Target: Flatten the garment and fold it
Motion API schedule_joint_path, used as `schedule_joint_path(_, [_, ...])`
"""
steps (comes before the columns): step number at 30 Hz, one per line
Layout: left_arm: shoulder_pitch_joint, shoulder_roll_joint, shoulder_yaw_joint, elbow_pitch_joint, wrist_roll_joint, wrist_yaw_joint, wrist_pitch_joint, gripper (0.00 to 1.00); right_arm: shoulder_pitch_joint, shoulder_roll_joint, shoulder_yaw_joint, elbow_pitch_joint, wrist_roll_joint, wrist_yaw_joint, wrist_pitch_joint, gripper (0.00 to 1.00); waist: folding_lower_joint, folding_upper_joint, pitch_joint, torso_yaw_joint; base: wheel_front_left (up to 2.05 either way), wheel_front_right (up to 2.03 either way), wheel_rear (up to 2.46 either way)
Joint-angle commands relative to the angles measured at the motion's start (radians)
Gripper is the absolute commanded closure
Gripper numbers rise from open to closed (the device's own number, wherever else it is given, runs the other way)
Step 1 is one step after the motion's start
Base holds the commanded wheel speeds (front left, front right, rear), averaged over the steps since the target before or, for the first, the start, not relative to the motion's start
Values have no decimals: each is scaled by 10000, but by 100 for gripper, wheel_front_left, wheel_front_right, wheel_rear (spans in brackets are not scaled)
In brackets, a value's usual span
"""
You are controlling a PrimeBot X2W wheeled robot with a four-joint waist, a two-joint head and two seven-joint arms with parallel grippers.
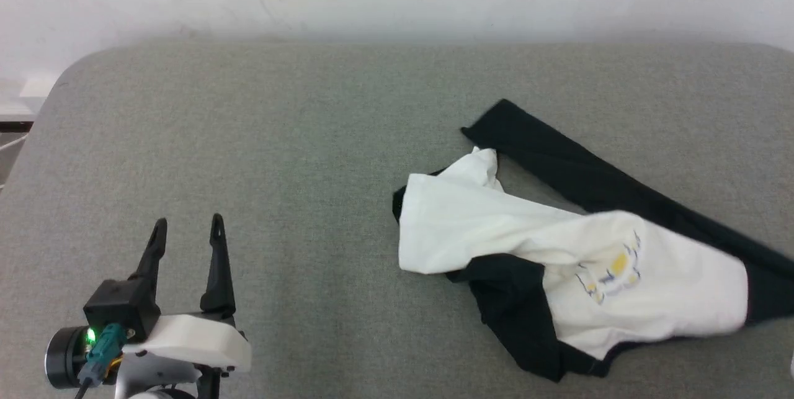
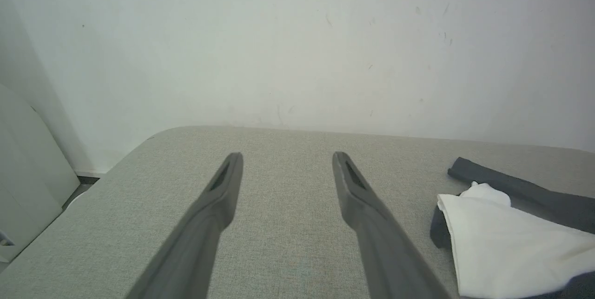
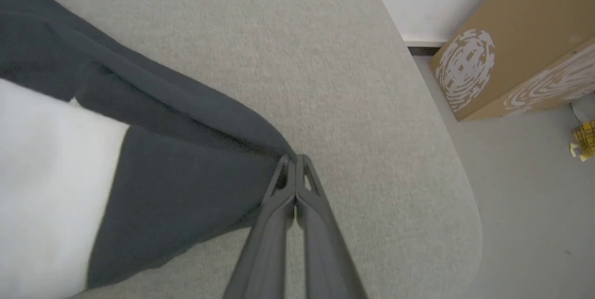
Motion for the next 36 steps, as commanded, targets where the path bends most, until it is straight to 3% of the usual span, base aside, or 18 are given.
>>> schedule_joint_path(1, [100, 43, 2, -53, -63, 66, 28, 0, 325, 360, -296, -210, -388, -19, 83, 100, 0, 0, 11, 4, 0, 0, 0])
schedule_joint_path(5, [93, 64, -1, -51, -81, 84, 46, 0, 1234, 1727, -1088, -769, -1510, -19, 364, 100, 0, 0, 34, -14, 0, 0, 0])
schedule_joint_path(6, [98, 69, -3, -46, -83, 92, 52, 0, 1319, 1992, -1109, -832, -1702, -19, 386, 71, 0, 0, 35, -23, 0, 0, 0])
schedule_joint_path(7, [97, 72, -9, -40, -86, 96, 61, 0, 1348, 2180, -1078, -898, -1832, -19, 332, 13, 0, 0, 42, -26, 0, 0, 0])
schedule_joint_path(8, [89, 75, -20, -29, -90, 94, 71, 0, 1330, 2340, -1055, -941, -1890, -19, 248, 0, 0, 0, 44, -21, 0, 0, 0])
schedule_joint_path(16, [49, 123, -111, 103, -105, 71, 136, 0, 921, 2788, -1435, -1869, -1912, -19, -2184, 0, 0, 0, -231, 108, 0, 0, 0])
schedule_joint_path(20, [133, 164, -125, 132, -112, 97, 183, 0, 909, 2794, -1027, -2362, -1696, -19, -2478, 0, 0, 0, -453, 105, 0, 0, 0])
schedule_joint_path(28, [249, 184, -206, 48, -141, 150, 324, 0, 441, 1556, 2223, -2566, -9, -19, 248, 0, 0, 0, -617, -24, 0, 0, 0])
schedule_joint_path(36, [-92, 150, -368, -155, -127, 62, 260, 0, -1899, -4, 5330, -1490, 1768, -19, 3238, 0, 0, 0, 63, 185, 0, 0, 0])
